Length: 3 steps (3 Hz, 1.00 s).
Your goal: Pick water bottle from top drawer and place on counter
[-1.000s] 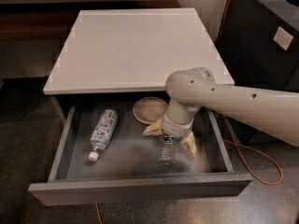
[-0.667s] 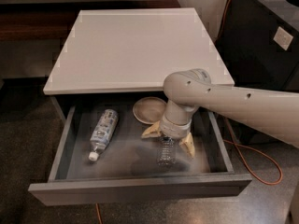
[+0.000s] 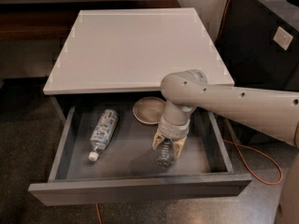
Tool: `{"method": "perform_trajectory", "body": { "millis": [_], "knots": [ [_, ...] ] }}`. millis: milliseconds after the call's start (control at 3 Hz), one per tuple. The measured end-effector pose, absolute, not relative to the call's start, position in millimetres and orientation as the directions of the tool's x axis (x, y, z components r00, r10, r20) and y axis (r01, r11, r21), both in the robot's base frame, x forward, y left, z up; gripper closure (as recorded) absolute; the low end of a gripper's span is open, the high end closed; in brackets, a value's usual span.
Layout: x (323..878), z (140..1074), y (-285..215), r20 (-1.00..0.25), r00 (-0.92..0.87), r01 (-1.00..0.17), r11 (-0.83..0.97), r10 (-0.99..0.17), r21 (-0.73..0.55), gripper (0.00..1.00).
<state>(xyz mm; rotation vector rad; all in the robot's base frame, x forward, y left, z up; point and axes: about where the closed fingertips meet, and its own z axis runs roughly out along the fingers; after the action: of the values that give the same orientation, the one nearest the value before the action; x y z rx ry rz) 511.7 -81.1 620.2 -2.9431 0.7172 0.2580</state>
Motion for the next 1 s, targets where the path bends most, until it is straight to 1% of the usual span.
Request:
{"method": "perform_trajectory", "body": {
  "millis": [333, 667, 1000],
  "knots": [
    [510, 631, -82, -0.171, 0.830, -0.547, -0.835, -0.531, -0.064, 0.78],
    [503, 651, -77, -0.188, 0.788, -0.610, -0.785, -0.587, -0.106, 0.99],
    [495, 681, -66, -0.188, 0.753, -0.656, -0.740, -0.630, -0.148, 1.00]
  ]
}}
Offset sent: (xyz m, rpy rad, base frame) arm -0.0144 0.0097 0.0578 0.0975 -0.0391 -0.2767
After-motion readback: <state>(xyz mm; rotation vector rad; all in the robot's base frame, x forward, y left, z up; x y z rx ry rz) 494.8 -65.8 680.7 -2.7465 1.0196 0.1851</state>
